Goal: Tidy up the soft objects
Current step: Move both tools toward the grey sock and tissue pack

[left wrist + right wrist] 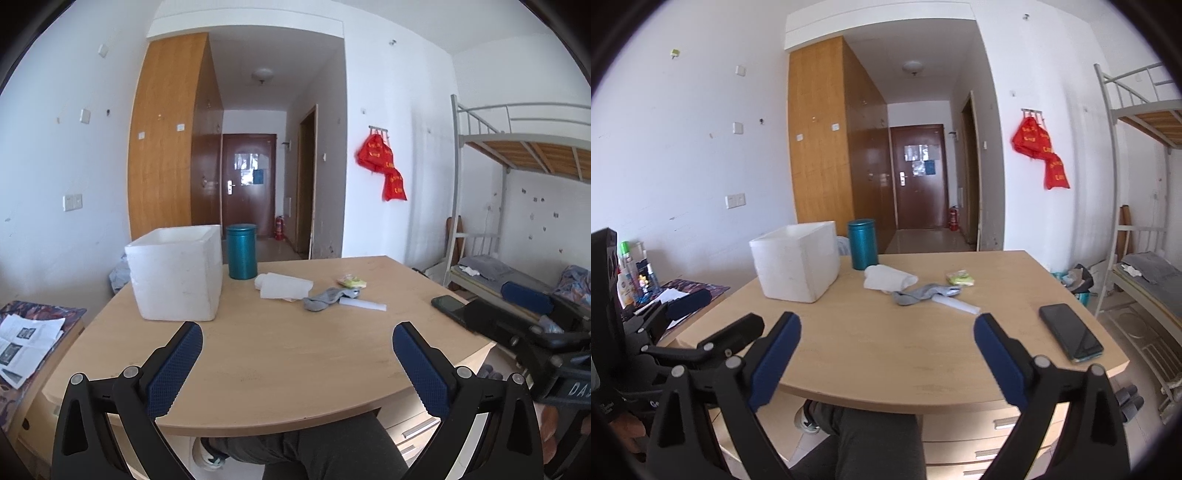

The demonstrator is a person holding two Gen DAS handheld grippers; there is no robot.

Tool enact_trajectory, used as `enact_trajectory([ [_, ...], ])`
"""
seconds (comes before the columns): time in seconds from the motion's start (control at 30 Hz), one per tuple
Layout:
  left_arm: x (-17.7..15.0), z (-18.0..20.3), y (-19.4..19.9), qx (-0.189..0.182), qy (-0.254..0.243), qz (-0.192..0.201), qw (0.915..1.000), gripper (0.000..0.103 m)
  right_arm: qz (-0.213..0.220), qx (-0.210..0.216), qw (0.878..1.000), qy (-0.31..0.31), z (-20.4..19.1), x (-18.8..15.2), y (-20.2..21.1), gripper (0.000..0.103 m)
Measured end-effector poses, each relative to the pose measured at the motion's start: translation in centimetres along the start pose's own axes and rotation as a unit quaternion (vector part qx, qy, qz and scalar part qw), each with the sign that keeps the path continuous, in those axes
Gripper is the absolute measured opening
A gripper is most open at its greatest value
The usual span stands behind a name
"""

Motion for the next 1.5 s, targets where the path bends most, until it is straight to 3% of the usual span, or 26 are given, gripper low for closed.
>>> enact_trajectory([
  [0.23,0.2,1.1,-3.0,-0.023,-0.008,-0.003,0.9997,0.103,-0.007,-0.004,1.0,-0.005,2.1,0.4,-3.1,0.097],
  [0.47,1.5,0.9,-7.7,-0.02,-0.011,-0.013,0.9997,0.103,-0.023,-0.003,1.0,-0.013,4.3,1.5,-7.3,0.097],
  [0.97,2.7,0.8,-17.4,-0.027,-0.013,-0.069,0.9972,0.103,-0.071,-0.008,0.997,-0.015,7.5,3.0,-14.9,0.097],
  [1.5,3.4,-0.6,-26.2,-0.053,0.02,-0.137,0.989,0.103,-0.126,-0.02,0.992,0.003,9.5,5.1,-22.9,0.097],
])
Point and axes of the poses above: each gripper's, at about its wrist camera, not at the fingertips, and y roughly against the way its jaws point, z to its right, x to its top, the point moved 3 cm from there along -y, roughly the way its jaws point, and after that the axes turned 4 degrees about -x, right-handed, at the moved point
